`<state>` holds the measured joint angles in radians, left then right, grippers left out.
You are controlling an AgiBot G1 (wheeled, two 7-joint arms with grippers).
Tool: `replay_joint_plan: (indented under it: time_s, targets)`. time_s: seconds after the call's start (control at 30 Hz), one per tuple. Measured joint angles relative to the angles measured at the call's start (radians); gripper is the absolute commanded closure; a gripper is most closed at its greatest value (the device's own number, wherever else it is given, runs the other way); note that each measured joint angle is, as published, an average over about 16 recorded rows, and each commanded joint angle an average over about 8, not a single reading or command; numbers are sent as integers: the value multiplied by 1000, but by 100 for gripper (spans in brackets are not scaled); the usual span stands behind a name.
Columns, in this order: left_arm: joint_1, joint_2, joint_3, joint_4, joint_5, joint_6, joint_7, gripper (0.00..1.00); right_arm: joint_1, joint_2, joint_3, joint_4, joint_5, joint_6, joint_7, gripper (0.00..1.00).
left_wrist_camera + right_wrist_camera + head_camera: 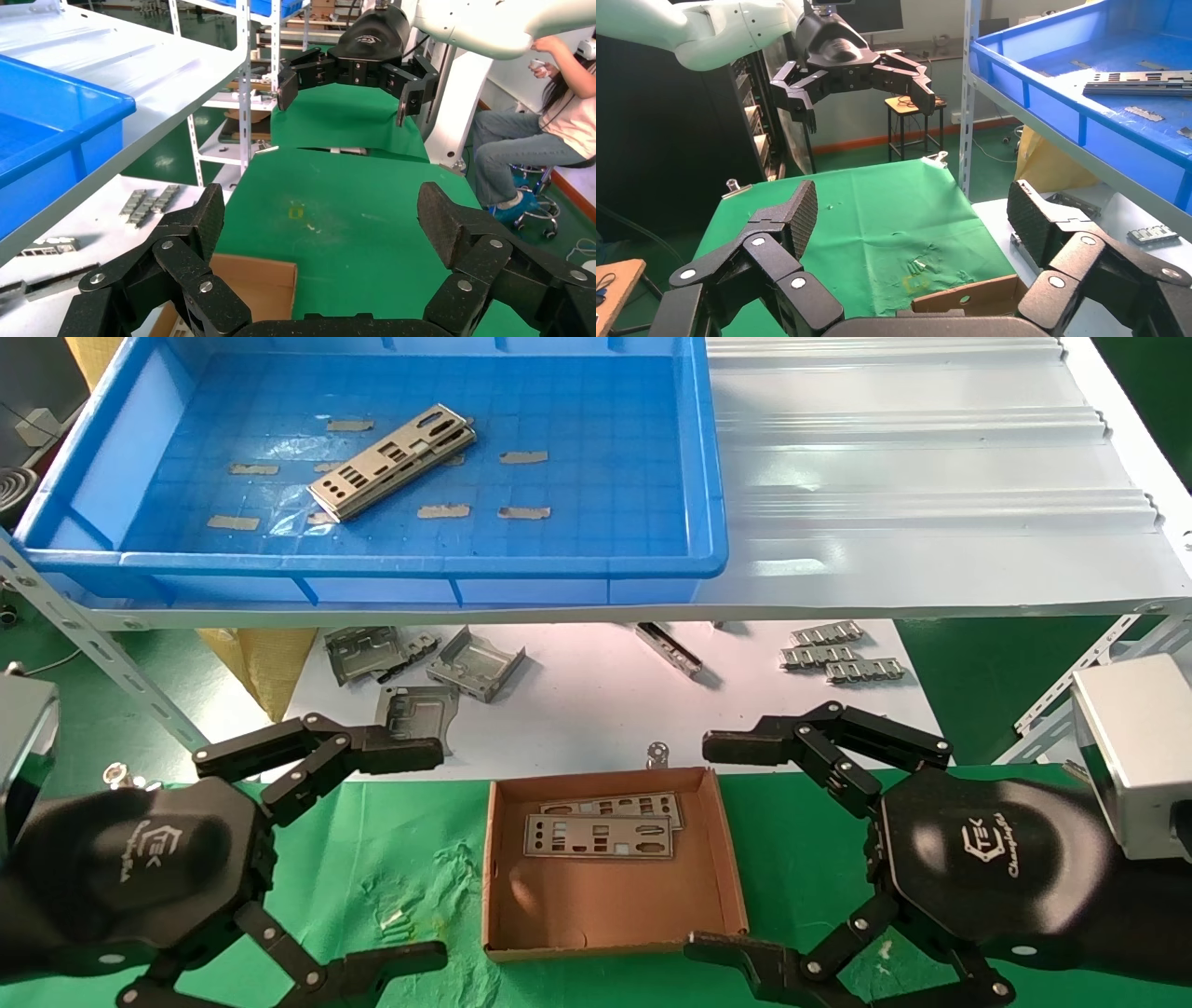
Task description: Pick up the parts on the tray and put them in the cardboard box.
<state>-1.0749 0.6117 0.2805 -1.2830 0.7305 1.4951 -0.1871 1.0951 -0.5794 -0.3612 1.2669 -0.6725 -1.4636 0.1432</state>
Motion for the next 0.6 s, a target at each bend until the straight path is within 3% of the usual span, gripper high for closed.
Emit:
replay_joint_plan:
  time_s: [0.5,0.6]
  targets:
    - [0,0,0,0,0,0,0,0,0,0,0,0,0,0,0,0]
    - [0,0,0,0,0,0,0,0,0,0,0,0,0,0,0,38]
